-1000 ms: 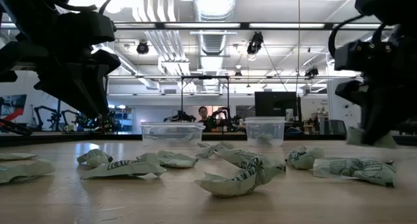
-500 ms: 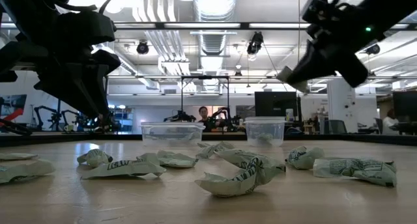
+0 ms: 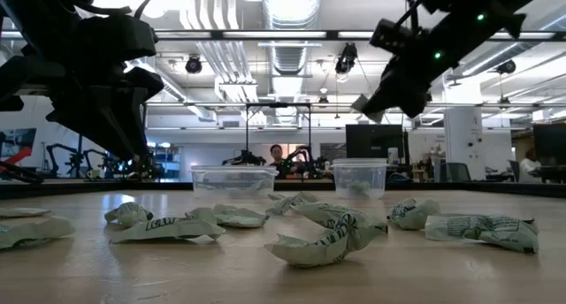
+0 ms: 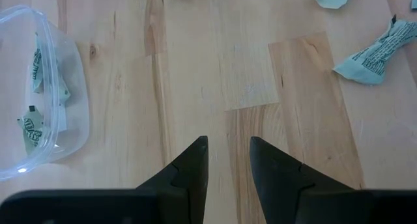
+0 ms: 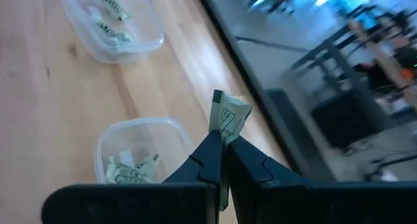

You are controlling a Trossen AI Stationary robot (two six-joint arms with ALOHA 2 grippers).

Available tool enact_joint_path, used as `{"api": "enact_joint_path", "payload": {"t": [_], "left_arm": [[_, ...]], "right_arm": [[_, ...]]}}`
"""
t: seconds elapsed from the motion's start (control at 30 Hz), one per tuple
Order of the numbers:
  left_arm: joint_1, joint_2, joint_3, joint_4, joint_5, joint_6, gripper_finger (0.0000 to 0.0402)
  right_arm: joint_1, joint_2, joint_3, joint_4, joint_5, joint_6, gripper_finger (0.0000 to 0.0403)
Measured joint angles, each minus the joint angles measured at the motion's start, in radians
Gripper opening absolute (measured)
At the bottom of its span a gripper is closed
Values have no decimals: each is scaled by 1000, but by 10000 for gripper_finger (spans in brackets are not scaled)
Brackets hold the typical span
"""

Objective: Pick and place Stevia / Truvia into bins
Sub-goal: Put the stevia packet into the transparent square container

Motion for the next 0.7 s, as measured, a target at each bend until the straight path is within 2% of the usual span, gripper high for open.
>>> {"api": "enact_joint_path", "payload": {"t": [0.17, 0.57, 0.7], "left_arm": [[0, 0, 0, 1, 0, 0, 96], [0, 0, 0, 5, 0, 8, 96], [0, 0, 0, 6, 0, 8, 96]], "right_arm": [[-80, 39, -7, 75, -112, -3, 9], [-136, 175, -8, 97, -133, -9, 9], [-136, 201, -9, 117, -197, -46, 10]]}}
